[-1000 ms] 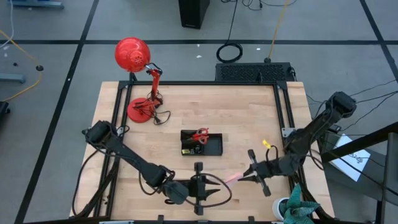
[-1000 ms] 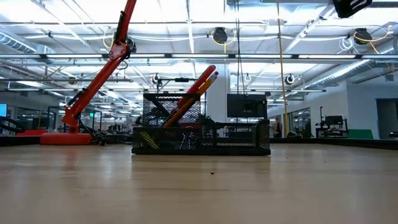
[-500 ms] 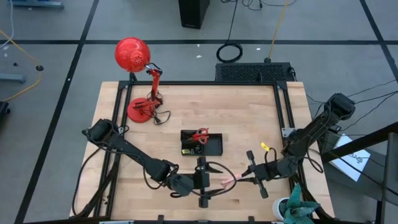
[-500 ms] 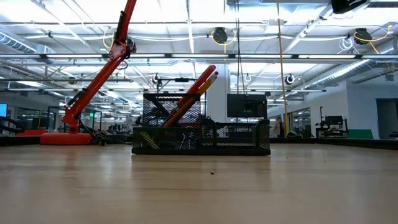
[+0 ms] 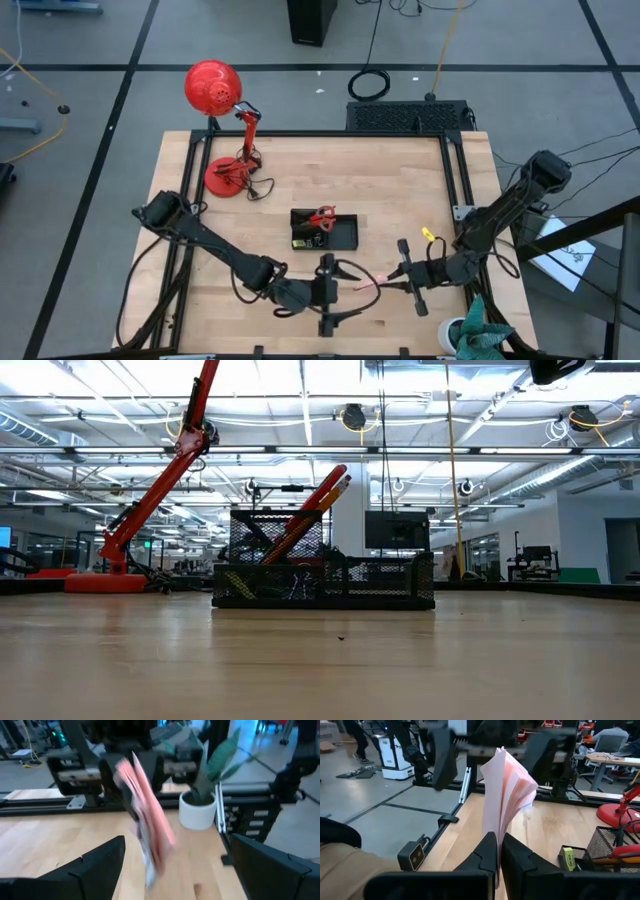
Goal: Pick and place office supplies into organizer
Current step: Put the sticky note into the desk organizer
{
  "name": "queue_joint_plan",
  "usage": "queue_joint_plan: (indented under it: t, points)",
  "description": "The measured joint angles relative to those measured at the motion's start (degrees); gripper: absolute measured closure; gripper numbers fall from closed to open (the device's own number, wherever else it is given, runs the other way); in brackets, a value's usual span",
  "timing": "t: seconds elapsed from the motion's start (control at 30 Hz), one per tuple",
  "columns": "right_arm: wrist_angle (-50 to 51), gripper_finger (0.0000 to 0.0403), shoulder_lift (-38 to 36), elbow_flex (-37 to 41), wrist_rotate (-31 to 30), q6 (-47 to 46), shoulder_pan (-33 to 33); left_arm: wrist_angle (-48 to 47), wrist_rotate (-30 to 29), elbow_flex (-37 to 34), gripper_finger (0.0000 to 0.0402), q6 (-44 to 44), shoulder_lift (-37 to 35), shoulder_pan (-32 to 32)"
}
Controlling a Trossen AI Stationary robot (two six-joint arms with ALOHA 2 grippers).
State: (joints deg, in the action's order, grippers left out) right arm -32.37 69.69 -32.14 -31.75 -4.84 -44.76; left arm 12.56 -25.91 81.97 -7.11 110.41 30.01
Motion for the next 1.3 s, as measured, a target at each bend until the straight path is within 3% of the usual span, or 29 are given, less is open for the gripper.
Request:
queue_joint_plan:
  t: [0.13, 0.23, 0.63, 0.83, 1.2, 1.3]
  points:
    - [-2.1, 0.0399, 2.5, 0.0, 0.1, 0.2, 0.2, 2.3, -0.1, 0.0, 0.0042, -0.9, 0.0, -1.4]
    - [-4.2, 0.0399, 4.4, 0.0, 0.1, 1.2, 0.2, 2.5, 0.7, 0.0, 0.0068, -1.1, 0.0, -2.4]
    - [-5.8, 0.0399, 5.0, 0.0, 0.2, 0.4, 0.3, -0.5, 2.4, 0.0, 0.0278, -2.2, 0.0, -3.0]
    - [-6.9, 0.0398, 5.0, 0.0, 0.4, -0.6, 0.3, 0.9, 7.0, 0.0, 0.0388, -2.6, 0.0, -3.0]
    - [-6.7, 0.0368, 5.0, -0.1, 1.7, 8.7, -0.9, 5.6, 11.1, 0.0, 0.0393, -3.3, 0.2, -2.9]
    - [-6.5, 0.0352, 5.0, 0.0, -1.5, 12.6, -2.4, 5.6, 11.1, 0.0, 0.0396, -3.1, 0.2, -2.9]
